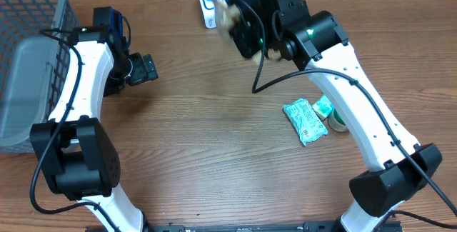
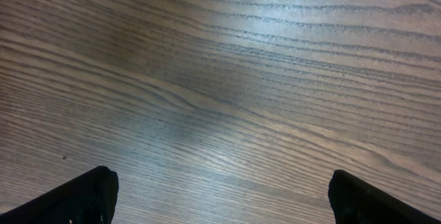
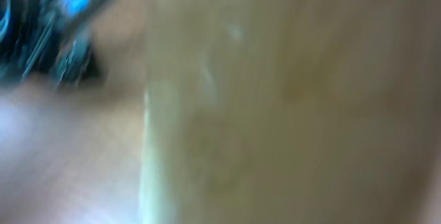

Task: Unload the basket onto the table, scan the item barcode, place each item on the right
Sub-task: 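Bring the bag back down and lower it onto the table centre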

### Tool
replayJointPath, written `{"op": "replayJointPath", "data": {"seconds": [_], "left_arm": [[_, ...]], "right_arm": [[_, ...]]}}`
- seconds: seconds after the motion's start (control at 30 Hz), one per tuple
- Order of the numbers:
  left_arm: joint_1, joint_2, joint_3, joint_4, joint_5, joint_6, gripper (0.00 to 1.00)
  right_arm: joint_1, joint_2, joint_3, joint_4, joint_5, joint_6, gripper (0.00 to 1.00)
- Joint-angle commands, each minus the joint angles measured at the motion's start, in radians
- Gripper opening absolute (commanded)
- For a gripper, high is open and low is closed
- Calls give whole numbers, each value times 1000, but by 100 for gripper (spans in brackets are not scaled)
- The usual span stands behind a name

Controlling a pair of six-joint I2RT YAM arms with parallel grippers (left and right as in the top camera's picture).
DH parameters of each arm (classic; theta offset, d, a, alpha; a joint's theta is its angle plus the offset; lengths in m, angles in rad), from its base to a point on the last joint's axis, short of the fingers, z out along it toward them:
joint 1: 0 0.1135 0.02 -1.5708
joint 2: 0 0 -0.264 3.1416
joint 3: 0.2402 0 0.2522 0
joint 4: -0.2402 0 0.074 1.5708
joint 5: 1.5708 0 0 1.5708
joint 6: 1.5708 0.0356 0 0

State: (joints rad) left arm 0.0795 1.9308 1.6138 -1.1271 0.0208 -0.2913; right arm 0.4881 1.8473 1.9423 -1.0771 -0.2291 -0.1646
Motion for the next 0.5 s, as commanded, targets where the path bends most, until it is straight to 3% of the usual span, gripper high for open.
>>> {"op": "replayJointPath", "data": {"seconds": [0.0,0.1,0.27,0.47], "left_arm": [[5,-10,18,2,-10,-1,99],[5,-10,18,2,-10,-1,100],[5,-10,18,2,-10,-1,100],[5,-10,18,2,-10,-1,99]], "right_arm": [[-6,41,-18,-137,-184,57,4],[-5,46,-53,-253,-229,57,4],[-4,46,-121,-298,-229,56,5],[-4,46,-167,-298,-191,57,18]]}}
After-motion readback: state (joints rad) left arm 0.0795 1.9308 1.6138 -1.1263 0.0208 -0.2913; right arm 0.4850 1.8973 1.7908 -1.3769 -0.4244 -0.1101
